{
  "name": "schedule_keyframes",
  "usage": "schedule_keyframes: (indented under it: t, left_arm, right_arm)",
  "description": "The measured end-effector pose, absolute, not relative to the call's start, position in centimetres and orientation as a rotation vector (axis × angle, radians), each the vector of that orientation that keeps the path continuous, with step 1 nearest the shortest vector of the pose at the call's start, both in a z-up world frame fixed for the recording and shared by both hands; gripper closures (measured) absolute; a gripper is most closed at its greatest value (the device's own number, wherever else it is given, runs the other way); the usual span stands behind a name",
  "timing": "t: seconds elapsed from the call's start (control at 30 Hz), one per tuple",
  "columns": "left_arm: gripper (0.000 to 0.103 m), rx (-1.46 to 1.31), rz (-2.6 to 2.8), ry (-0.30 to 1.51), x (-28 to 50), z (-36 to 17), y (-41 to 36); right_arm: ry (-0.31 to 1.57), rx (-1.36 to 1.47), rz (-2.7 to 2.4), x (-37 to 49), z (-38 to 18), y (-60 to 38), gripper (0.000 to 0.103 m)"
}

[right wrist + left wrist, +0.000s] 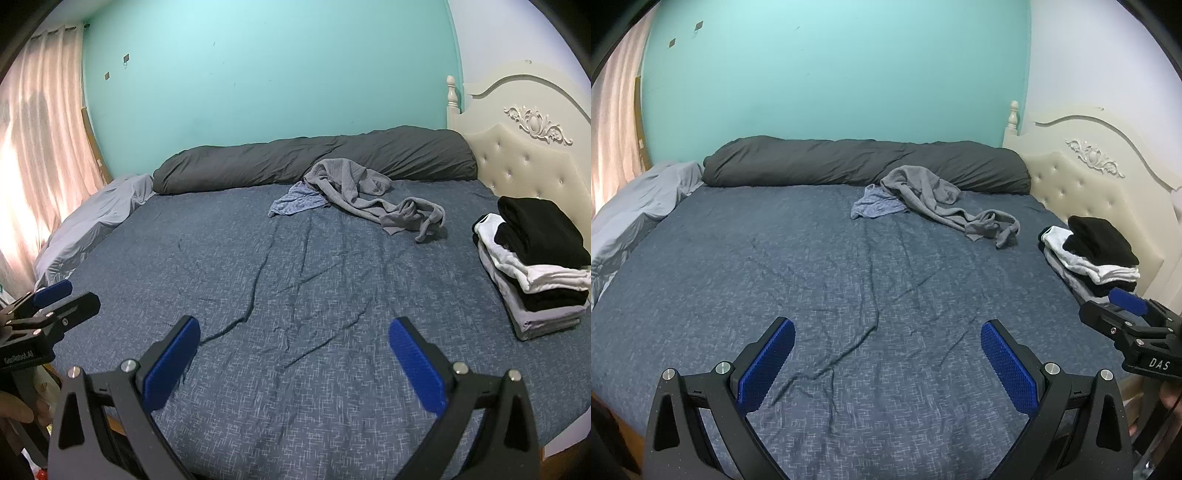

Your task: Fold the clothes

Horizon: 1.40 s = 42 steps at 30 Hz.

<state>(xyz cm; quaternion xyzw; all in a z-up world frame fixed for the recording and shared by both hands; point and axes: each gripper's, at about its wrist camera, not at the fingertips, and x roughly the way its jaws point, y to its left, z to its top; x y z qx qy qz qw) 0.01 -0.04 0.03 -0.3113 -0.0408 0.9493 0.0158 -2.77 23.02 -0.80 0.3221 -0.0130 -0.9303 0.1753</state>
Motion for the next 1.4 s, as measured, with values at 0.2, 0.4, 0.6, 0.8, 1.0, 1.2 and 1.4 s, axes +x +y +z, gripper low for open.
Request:
schedule_keyframes:
  t: [0.2,0.4,0.6,0.8,1.0,1.2,1.4]
  left_arm:
    - [0.000,-0.973,2.945,-0.127,-0.2,0.2,-0.2]
    - [0.000,-0.972,2.952,-0.113,-0.2,-0.1,-0.1]
    - [0.000,-0.974,2.949,-0.110,0.0,0.0,0.2]
    - [0.000,-0.981,2.945,-0.113,-0.1,0.1,0.2]
    - [0.000,-0.980,2.943,-0.120,-0.2,0.0,0.3]
    - [0.000,-0.974,2.940,-0.120,-0.1,0.2,0.5]
    - [0.000,-0.969,2.933,-0.124,-0.1,0.2,0.6]
  right_arm:
    - [-0.027,0.905,-2.639,-2.9,-0.4,22.9,0.000]
    - [-0.024,0.901,-2.642,-2.9,-1.1,23.1,0.000]
    - [-0.025,0.893,-2.645,-3.0,-1.0,23.3,0.000]
    - [-0.021,0.903,-2.643,-3.1,-0.8,23.4,0.000]
    - [-0.015,0.899,-2.646,-3.0,-0.6,23.4,0.000]
    - [-0.014,0.894,-2.646,-3.0,-0.5,23.6,0.000]
    - [-0.014,0.899,-2.643,-3.1,-0.4,23.5,0.000]
